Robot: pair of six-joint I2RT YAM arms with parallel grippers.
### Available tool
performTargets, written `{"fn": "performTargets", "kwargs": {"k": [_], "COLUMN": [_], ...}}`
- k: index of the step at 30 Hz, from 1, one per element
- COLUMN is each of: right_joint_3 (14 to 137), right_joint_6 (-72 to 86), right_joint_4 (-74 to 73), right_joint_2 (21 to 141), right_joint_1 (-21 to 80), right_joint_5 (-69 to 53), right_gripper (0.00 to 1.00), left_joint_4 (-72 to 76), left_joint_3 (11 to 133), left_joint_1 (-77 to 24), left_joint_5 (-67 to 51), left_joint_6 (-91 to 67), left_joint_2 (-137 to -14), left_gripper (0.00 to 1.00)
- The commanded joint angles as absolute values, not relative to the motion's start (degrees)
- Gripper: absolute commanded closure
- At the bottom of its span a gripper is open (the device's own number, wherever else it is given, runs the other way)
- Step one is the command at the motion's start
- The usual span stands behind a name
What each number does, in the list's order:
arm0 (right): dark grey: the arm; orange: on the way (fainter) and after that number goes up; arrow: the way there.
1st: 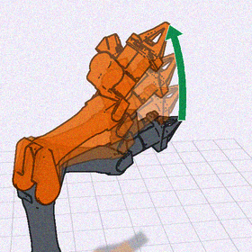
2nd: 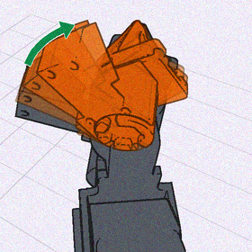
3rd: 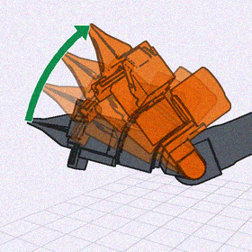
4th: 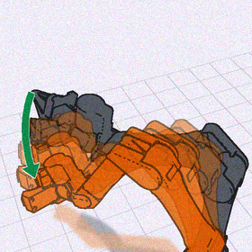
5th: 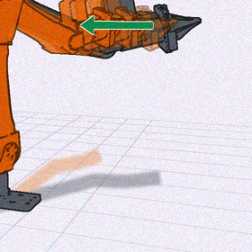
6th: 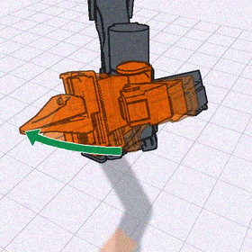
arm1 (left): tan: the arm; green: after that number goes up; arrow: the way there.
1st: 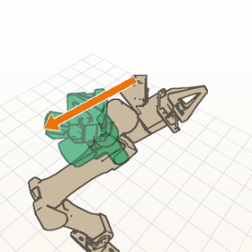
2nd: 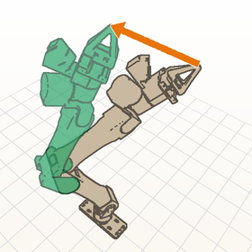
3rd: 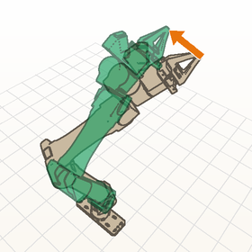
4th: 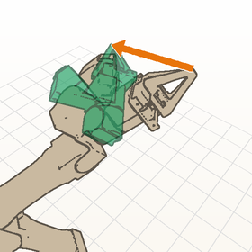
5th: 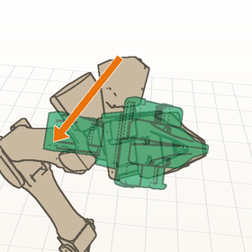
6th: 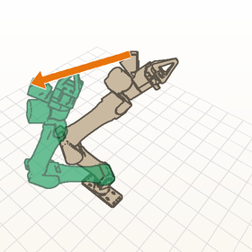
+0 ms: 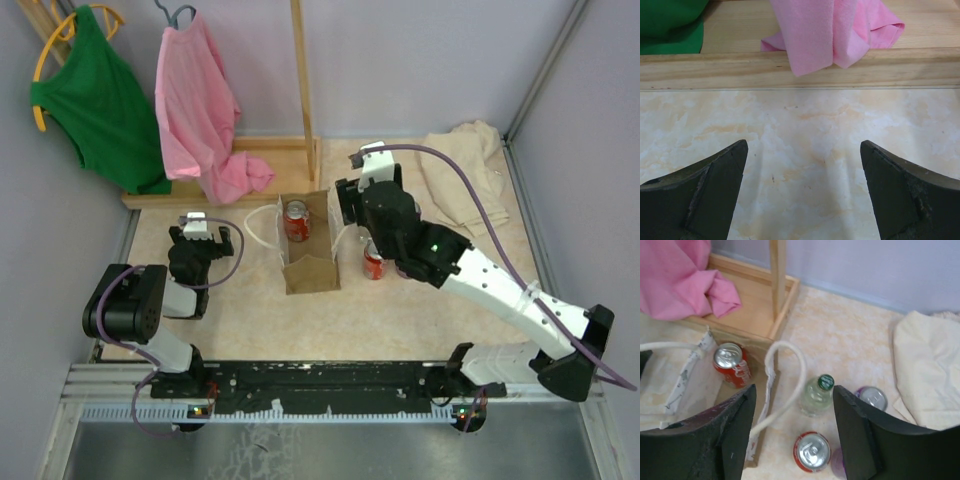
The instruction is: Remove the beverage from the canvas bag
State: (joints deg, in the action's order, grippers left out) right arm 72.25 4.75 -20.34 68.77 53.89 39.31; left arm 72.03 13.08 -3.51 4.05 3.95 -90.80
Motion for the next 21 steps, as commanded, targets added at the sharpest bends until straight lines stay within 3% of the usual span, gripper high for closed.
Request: {"fn": "performTargets", "kwargs": {"k": [1, 7, 17, 21], "right_joint_3": [76.7, 81.1, 89.1, 90.8], "right_joint_6": [1.8, 1.1, 2.3, 5.2], "right_joint_4": [-17.7, -17.5, -19.2, -19.3], "right_joint_2": [73.4, 82.3, 99.1, 102.5], "right_joint_1": [54.6, 55.2, 53.9, 50.8], "right_joint_5": [30.8, 24.5, 22.9, 17.6], "right_gripper": [0.4, 0.42, 0.31, 0.21], "left_joint_4": [73.7, 73.6, 73.7, 73.7], "left_joint_3": [13.8, 13.8, 13.8, 13.8], "left_joint_1": [-3.7, -3.8, -3.7, -3.7], "left_joint_5": [4.4, 4.4, 4.4, 4.3], "left_joint_6": [4.2, 4.2, 4.2, 4.2], "left_joint_2": [-91.4, -91.4, -91.4, -91.4], "left_gripper": [0.0, 0.0, 0.0, 0.0]}}
